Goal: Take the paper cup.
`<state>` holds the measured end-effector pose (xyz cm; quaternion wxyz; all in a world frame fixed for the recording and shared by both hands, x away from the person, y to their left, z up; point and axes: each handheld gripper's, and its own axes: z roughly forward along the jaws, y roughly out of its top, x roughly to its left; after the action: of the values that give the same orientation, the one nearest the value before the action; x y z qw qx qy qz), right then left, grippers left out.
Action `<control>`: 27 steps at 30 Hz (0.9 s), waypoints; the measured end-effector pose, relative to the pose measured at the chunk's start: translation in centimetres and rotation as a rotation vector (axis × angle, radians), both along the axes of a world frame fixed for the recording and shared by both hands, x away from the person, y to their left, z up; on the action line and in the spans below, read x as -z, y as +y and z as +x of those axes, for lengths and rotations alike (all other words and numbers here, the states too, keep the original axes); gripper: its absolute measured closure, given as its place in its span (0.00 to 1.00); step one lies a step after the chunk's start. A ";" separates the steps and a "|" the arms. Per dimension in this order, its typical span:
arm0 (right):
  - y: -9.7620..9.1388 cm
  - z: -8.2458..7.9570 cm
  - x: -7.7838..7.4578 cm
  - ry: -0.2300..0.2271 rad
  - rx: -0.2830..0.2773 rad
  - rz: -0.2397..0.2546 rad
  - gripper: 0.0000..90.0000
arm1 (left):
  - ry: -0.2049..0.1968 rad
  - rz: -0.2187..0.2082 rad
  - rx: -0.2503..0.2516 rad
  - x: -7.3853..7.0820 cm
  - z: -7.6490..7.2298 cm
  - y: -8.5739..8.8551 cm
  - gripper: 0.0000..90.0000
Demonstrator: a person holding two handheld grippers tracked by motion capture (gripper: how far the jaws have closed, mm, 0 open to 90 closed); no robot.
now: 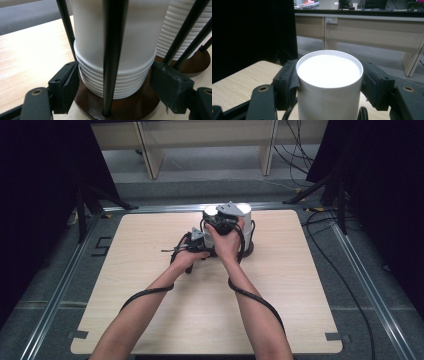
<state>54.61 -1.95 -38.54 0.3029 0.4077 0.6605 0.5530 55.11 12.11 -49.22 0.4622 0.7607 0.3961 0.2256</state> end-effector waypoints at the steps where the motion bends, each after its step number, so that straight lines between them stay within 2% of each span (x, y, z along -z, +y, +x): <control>1: 0.0 0.0 -0.3 -0.012 -0.001 -0.003 0.39 | -0.001 0.001 -0.001 0.0 0.0 0.0 0.27; 2: -0.1 -0.1 -0.6 -0.010 0.001 0.004 0.39 | -0.003 0.012 -0.001 0.0 0.0 0.0 0.27; 6: -0.2 -0.4 -1.7 -0.045 -0.002 0.011 0.39 | -0.001 0.009 0.006 0.0 0.1 0.0 0.27; 7: -0.2 -0.7 -2.0 -0.030 -0.003 0.018 0.39 | -0.001 0.010 0.006 0.0 0.1 0.0 0.27; 8: -0.2 -0.6 -2.1 -0.055 -0.009 0.011 0.39 | -0.002 0.006 0.004 0.0 0.1 0.0 0.27; 10: -0.3 -0.8 -2.5 -0.040 -0.009 0.025 0.39 | -0.003 0.009 0.004 0.0 0.1 0.0 0.27; 12: -0.4 -0.6 -2.8 -0.076 -0.019 0.014 0.39 | -0.001 0.008 0.004 0.1 0.1 0.0 0.27; 14: -0.4 -0.9 -3.2 -0.056 -0.013 0.032 0.39 | 0.000 0.010 0.004 0.1 0.1 0.0 0.27; 15: -0.4 -0.8 -3.3 -0.074 -0.017 0.033 0.39 | 0.000 0.011 0.004 0.1 0.1 0.0 0.27; 18: -0.4 -1.0 -3.7 -0.061 -0.017 0.045 0.39 | 0.003 0.017 0.005 0.1 0.1 0.0 0.27; 20: -0.5 -1.1 -3.9 -0.070 -0.022 0.035 0.39 | 0.004 0.018 0.005 0.0 0.1 0.0 0.27; 26: -0.7 -1.2 -4.3 -0.085 -0.031 0.050 0.39 | -0.001 0.017 0.005 0.0 0.1 -0.1 0.27; 27: -0.8 -1.2 -4.5 -0.091 -0.026 0.038 0.39 | -0.001 0.016 0.004 0.0 0.1 0.0 0.27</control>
<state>53.37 -2.77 -34.08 0.3177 0.3790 0.6406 0.5874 55.20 12.06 -49.26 0.4568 0.7651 0.3923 0.2281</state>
